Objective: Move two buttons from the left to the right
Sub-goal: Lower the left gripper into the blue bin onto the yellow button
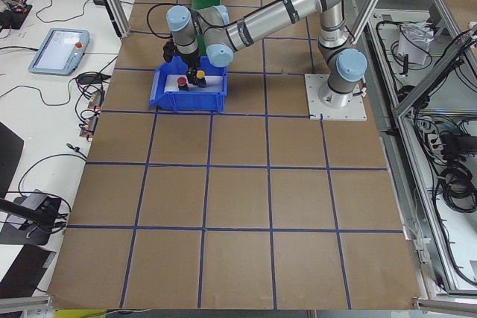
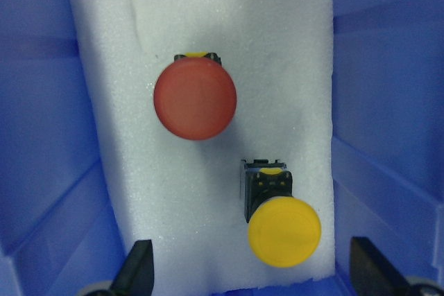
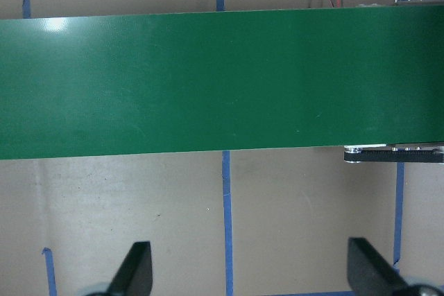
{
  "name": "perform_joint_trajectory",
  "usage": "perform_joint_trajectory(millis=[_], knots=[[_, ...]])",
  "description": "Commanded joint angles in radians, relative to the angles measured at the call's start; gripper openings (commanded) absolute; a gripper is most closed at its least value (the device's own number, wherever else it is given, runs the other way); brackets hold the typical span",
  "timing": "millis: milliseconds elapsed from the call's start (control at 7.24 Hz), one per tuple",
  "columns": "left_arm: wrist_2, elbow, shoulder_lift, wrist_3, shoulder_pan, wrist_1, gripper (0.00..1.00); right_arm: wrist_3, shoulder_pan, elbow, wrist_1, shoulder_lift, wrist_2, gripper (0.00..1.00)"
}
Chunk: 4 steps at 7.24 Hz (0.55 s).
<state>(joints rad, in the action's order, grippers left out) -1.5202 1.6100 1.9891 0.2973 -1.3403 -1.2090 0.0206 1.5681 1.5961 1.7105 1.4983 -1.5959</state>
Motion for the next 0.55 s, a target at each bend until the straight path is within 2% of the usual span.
perform_joint_trajectory(millis=[0, 138, 414], knots=[[0.003, 0.008, 0.011, -0.010, -0.004, 0.002, 0.98, -0.001, -0.002, -0.001, 0.001, -0.003, -0.001, 1.00], [0.003, 0.016, 0.014, -0.007, 0.000, 0.002, 0.92, 0.002, 0.001, 0.001, 0.001, -0.001, 0.001, 1.00], [0.003, 0.018, 0.017, -0.021, 0.000, -0.004, 0.73, -0.002, 0.000, -0.001, 0.001, -0.001, -0.001, 1.00]])
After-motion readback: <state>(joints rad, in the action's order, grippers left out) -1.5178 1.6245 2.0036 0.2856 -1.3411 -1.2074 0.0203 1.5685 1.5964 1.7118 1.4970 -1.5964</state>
